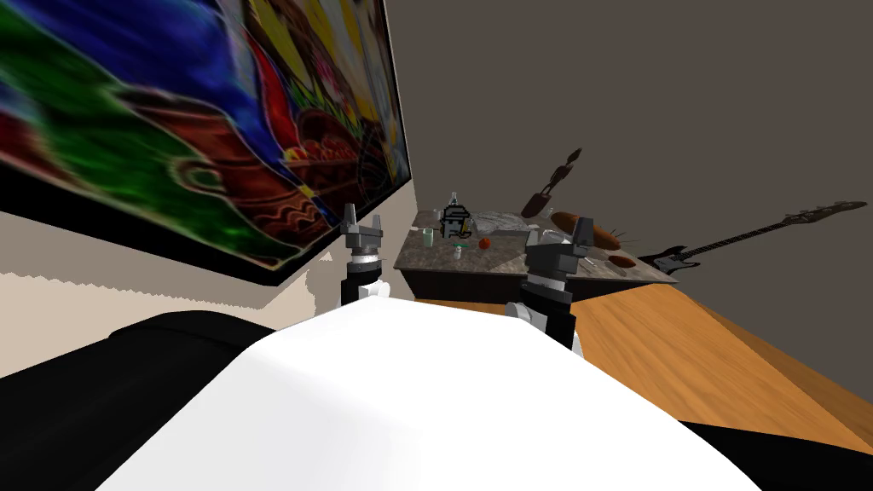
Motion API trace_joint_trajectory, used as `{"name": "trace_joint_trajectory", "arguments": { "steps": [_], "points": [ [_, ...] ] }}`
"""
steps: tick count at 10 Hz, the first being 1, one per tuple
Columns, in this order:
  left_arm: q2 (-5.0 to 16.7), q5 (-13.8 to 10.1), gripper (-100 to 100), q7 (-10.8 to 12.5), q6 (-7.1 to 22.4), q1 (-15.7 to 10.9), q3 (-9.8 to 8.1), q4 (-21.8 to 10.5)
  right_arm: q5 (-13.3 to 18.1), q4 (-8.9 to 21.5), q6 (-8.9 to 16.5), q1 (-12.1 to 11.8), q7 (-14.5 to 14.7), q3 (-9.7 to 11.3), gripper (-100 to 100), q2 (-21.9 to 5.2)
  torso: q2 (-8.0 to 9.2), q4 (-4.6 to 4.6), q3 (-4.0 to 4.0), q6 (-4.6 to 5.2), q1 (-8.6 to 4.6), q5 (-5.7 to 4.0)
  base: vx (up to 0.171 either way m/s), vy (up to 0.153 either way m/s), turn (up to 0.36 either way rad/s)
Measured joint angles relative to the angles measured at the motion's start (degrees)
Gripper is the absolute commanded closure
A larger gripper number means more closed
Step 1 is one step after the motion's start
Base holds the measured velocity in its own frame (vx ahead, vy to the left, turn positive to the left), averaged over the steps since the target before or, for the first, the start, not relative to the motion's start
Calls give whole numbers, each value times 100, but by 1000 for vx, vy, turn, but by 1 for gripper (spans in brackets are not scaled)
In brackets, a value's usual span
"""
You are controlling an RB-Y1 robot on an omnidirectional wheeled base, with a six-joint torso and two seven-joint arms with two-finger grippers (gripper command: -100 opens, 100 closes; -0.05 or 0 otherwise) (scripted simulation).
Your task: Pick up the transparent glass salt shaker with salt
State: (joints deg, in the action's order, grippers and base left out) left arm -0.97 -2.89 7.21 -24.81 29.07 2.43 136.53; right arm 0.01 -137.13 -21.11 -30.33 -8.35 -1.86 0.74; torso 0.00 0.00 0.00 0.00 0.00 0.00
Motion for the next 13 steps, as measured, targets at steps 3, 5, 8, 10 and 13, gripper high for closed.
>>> {"name": "trace_joint_trajectory", "arguments": {
  "steps": [3,5,8,10,13],
  "points": [
    [0,0,0,0,0,0,0,0,-166,121,88,27,-177,82,-100,-432,4,1,2,0,-3,-1,-12,-1,17],
    [0,0,0,0,0,0,0,0,-353,323,150,70,-381,203,-100,-671,8,1,4,-1,-3,-1,-28,-5,36],
    [0,0,0,0,0,0,0,0,-658,591,337,138,-733,450,-100,-865,10,2,5,0,-1,-1,-28,-4,24],
    [0,0,0,0,0,0,0,0,-909,765,508,218,-1001,546,-100,-976,10,2,6,0,-5,-1,-31,-12,38],
    [0,0,0,0,0,0,0,0,-1304,1123,699,305,-1453,761,-100,-1091,10,2,6,0,-6,-2,-29,-15,47]
  ]
}}
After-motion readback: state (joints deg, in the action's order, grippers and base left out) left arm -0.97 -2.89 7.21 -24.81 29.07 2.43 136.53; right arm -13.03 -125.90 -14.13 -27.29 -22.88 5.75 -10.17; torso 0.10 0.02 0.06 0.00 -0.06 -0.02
